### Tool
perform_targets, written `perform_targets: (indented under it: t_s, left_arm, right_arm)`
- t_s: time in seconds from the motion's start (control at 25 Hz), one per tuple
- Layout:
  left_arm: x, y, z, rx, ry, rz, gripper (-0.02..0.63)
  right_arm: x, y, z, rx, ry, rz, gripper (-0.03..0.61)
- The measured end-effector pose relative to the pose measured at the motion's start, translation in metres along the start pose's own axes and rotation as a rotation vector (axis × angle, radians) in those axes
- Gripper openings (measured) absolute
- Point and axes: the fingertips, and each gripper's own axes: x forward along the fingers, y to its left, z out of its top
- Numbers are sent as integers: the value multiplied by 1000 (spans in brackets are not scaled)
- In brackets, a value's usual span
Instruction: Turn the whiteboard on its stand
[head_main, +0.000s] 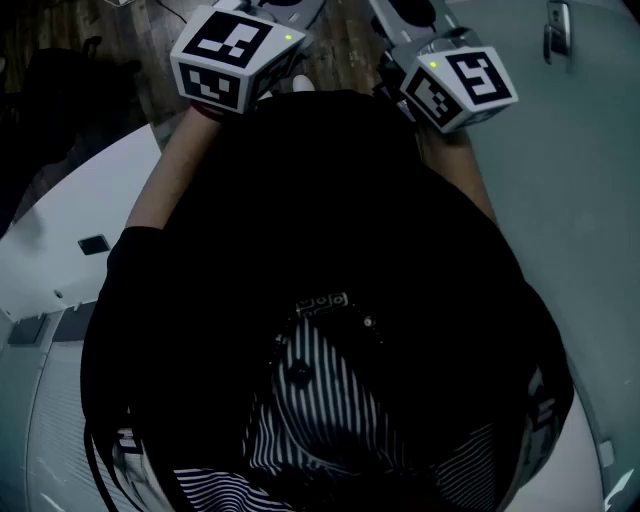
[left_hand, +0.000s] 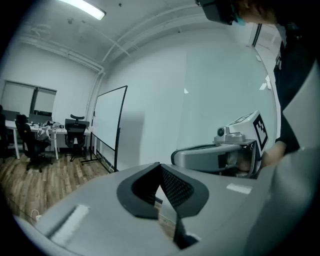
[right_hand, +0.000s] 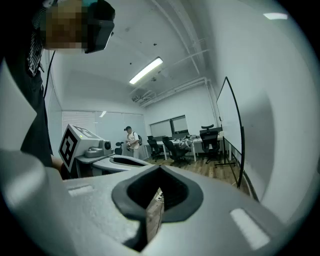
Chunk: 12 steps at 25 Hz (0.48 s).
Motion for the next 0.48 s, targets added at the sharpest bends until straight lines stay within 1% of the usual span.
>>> perform_targets:
  t_s: [0.2, 0.28, 0.4, 0.48]
  left_arm:
    - [0, 0, 1, -4, -1, 0, -3]
    - [1, 0, -1, -8, 0, 1, -3]
    - [2, 0, -3, -17, -4, -3, -3]
    - [2, 1, -3, -26, -12, -9, -3]
  right_arm:
    - [-1, 0, 1, 0, 3, 4, 0]
    - [-2, -3, -1, 22, 4, 16, 0]
    - [-5, -9, -1, 81, -14, 39, 0]
    - [-7, -10, -2, 96, -21, 51, 0]
